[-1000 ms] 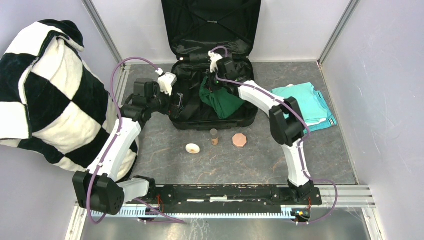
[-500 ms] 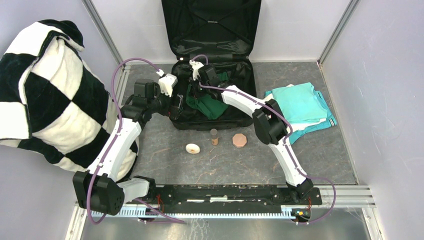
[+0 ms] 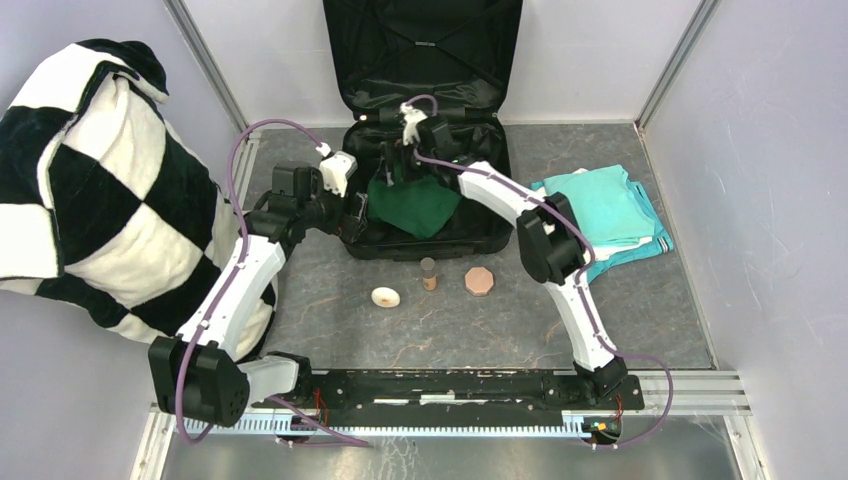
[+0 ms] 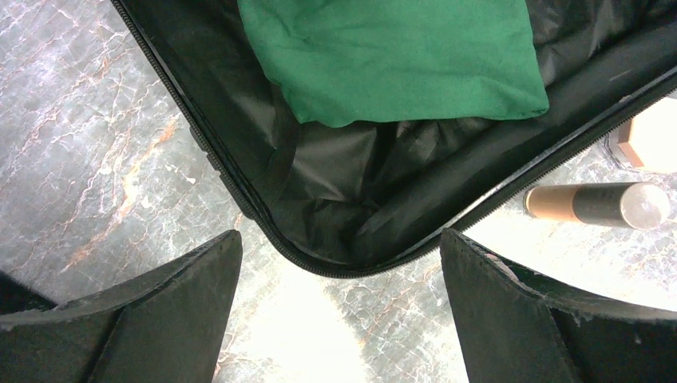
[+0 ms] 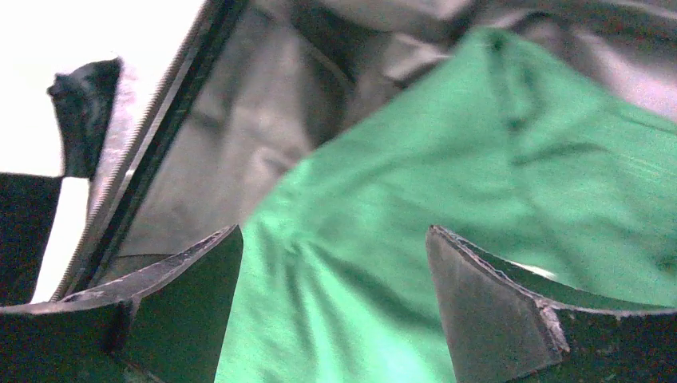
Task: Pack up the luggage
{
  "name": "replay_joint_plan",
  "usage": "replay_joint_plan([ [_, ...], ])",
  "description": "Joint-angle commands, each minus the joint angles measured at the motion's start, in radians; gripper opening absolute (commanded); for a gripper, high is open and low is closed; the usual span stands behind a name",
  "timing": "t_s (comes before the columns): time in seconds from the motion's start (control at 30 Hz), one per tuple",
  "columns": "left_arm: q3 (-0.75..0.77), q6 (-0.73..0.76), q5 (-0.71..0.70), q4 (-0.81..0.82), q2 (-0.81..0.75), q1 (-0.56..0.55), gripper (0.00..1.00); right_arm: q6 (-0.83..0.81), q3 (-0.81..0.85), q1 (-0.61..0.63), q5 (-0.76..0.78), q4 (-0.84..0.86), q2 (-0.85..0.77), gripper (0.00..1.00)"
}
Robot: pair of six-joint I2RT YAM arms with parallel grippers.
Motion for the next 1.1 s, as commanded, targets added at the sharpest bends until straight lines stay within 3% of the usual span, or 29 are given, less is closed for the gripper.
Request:
replay_joint_plan([
  [0.0, 0.016, 0.031, -0.006, 0.067, 0.045, -0.007, 1.00, -0.012, -0.074, -0.096, 0.059, 0.014, -0.178, 0.91],
  [0.27, 0.115, -0.001, -0.047, 0.157, 0.263, -0.021, 0.99, -0.026, -0.180, -0.221, 0.110, -0.042, -0.216, 0.82],
  [0.67, 0.218, -0.001, -0.163, 0.252, 0.545, -0.045, 0.69, -0.004, -0.116, -0.231, 0.020, 0.011, -0.066, 0.60],
  [0.8, 0.203, -0.001, -0.204, 0.303, 0.574, -0.045, 0.46, 0.025, -0.091, -0.231, -0.004, 0.035, -0.014, 0.42],
  [0.9, 0.182, -0.006, -0.243, 0.364, 0.579, -0.045, 0.28, 0.028, -0.097, -0.231, -0.013, 0.031, -0.005, 0.22],
  [1.0, 0.176, -0.009, -0.298, 0.436, 0.576, -0.045, 0.22, 0.027, -0.191, -0.231, -0.013, 0.062, -0.060, 0.04],
  [1.07, 0.194, -0.009, -0.315, 0.457, 0.586, -0.045, 0.19, 0.032, -0.296, -0.232, 0.005, 0.103, -0.122, 0.00],
])
